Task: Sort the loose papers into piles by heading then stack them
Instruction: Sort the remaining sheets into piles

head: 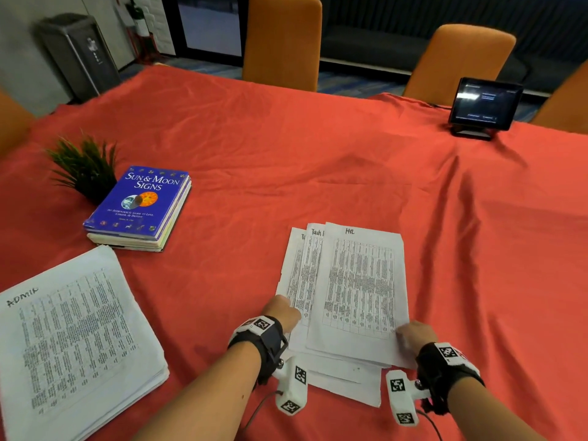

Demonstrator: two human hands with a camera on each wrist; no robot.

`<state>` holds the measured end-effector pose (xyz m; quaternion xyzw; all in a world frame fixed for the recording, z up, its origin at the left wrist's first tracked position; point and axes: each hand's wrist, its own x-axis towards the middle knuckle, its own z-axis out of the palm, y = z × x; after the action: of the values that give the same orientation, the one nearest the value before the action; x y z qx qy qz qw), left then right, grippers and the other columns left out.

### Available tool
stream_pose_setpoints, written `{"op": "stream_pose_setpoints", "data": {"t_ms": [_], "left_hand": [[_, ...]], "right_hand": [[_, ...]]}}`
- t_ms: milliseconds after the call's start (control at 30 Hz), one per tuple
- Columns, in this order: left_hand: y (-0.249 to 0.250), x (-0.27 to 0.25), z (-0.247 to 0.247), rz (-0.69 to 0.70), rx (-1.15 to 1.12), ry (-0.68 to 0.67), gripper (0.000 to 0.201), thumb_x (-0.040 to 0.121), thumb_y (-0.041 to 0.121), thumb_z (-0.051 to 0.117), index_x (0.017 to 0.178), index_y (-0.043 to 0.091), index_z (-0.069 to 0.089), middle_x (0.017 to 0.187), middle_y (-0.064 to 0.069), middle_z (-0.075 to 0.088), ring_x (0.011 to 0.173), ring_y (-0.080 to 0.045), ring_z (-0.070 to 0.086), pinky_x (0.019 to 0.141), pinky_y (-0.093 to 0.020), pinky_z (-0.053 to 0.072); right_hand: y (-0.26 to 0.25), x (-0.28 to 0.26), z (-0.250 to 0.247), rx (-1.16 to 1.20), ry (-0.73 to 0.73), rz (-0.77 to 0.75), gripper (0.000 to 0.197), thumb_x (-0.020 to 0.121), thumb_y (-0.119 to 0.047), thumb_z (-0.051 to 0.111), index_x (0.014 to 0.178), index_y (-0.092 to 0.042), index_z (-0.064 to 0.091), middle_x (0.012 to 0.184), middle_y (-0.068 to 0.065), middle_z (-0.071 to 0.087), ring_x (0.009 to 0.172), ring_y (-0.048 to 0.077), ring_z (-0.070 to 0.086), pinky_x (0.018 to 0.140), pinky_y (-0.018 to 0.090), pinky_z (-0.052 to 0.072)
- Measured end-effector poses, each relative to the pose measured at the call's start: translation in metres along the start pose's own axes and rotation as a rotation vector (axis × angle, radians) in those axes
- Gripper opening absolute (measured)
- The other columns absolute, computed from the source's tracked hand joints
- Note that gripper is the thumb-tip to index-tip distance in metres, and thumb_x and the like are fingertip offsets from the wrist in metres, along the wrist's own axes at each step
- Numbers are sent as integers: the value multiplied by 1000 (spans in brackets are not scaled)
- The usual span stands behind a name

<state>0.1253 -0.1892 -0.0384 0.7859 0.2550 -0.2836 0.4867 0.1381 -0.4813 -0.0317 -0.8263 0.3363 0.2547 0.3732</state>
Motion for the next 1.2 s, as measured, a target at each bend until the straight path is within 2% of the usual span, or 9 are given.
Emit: {"op": "stream_pose_setpoints", "data": {"t_ms": [133,300,533,667,800,933,1067,1133,1200], "left_hand": [[-3,1,8,30,16,-32,28,71,15,58,99,12,64,95,-4,70,82,-22,66,74,-29,54],[2,-14,17,93,45,-100,30,76,21,61,105,17,65,103,1,69,95,-19,65,83,-27,53],[3,-21,17,145,34,-109,33,78,23,61,111,19,66,106,1,70,93,-22,67,80,-39,59],[7,-27,12,264,8,-137,30,88,14,54,116,23,63,109,2,69,96,-22,67,80,-31,57],[12,-33,10,351,-49,-248,26,90,15,54,113,25,61,112,-2,69,95,-22,67,78,-33,57],[13,-32,11,343,-69,-299,22,91,17,57,111,26,60,114,-2,68,100,-20,66,85,-34,56],[5,-22,1,250,-164,-10,28,88,31,64,113,18,60,107,0,64,92,-16,61,81,-26,49],[-5,-15,-10,143,-79,228,33,87,27,63,117,15,56,110,-1,61,92,-18,58,78,-24,45],[-12,-12,-18,78,2,295,38,85,18,60,123,15,54,119,-5,61,97,-21,59,82,-26,48]], "right_hand": [[-3,-3,14,7,52,-44,32,90,-3,52,119,6,61,113,22,64,92,28,54,90,34,45],[-9,-11,27,-2,2,-110,33,89,2,49,119,3,63,99,14,64,89,27,58,86,31,47],[-16,-20,25,42,-11,-178,16,91,3,47,95,-2,62,83,10,63,62,14,54,42,11,42],[-14,-14,20,136,32,-146,18,88,-8,58,103,0,65,90,12,68,69,19,59,62,25,44],[-17,-9,10,371,23,-80,31,87,-28,67,106,-5,58,94,11,65,84,29,65,67,32,50],[-11,4,6,547,-9,-36,33,80,-12,69,108,5,63,106,21,69,97,37,67,93,55,51],[-7,1,6,588,14,-54,20,85,0,60,105,4,63,105,24,68,90,37,67,88,54,53],[-3,1,7,555,38,-68,22,86,0,59,107,4,63,102,23,68,85,35,66,86,50,54],[1,1,10,489,75,-76,21,87,-2,58,107,4,63,95,20,68,81,32,64,82,44,54]]}}
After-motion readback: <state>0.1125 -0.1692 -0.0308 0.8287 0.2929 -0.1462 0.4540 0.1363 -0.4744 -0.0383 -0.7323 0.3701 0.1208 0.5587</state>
